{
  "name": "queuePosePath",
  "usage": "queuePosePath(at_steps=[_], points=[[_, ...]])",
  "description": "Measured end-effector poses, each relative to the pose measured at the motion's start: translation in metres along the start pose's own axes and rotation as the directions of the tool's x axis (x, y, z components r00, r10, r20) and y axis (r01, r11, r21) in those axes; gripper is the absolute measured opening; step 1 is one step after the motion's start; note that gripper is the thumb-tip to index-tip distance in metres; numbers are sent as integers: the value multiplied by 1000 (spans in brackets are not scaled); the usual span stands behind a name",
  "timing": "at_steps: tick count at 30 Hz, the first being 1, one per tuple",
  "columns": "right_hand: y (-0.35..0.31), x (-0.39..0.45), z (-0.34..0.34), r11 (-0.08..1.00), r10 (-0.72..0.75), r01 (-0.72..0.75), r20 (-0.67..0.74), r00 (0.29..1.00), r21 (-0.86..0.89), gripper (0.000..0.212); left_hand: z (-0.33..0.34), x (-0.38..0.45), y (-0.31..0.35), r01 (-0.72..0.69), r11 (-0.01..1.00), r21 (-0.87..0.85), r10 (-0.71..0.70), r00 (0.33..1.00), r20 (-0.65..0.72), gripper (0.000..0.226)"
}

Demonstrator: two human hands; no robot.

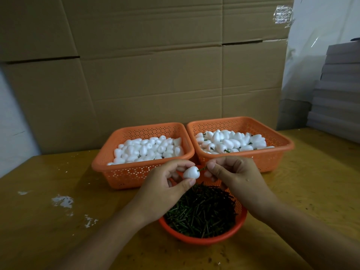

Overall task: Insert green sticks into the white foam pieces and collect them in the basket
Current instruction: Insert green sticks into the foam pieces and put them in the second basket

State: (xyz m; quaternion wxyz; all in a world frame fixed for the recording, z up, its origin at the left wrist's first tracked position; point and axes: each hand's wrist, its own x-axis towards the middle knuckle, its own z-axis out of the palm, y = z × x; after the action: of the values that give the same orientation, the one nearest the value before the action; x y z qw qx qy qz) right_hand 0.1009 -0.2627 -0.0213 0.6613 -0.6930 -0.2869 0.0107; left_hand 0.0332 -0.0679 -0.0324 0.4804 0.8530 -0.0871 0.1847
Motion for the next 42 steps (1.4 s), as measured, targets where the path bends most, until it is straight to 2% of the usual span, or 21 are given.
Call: queuePosePath(at_steps=[9, 30, 37, 42], points=[[-2, -2, 1, 999, -30, 30, 10, 999, -19, 13, 0, 0, 1, -14, 1000, -3, 14, 1000, 5, 25], [-1, -1, -1, 975, -92, 111, 106, 990, -191, 17, -1, 1, -2, -21, 1000, 14, 21, 999, 32, 24], [4, -2, 0, 918, -63, 115, 145, 987, -379, 10, 0, 2, -3, -14, 998, -57, 13, 1000, -15, 37], [6, -5, 1, 895, -54, 123, 171, 984, -428, 8, 0, 2, -4, -20, 998, -55, 19, 1000, -19, 40]])
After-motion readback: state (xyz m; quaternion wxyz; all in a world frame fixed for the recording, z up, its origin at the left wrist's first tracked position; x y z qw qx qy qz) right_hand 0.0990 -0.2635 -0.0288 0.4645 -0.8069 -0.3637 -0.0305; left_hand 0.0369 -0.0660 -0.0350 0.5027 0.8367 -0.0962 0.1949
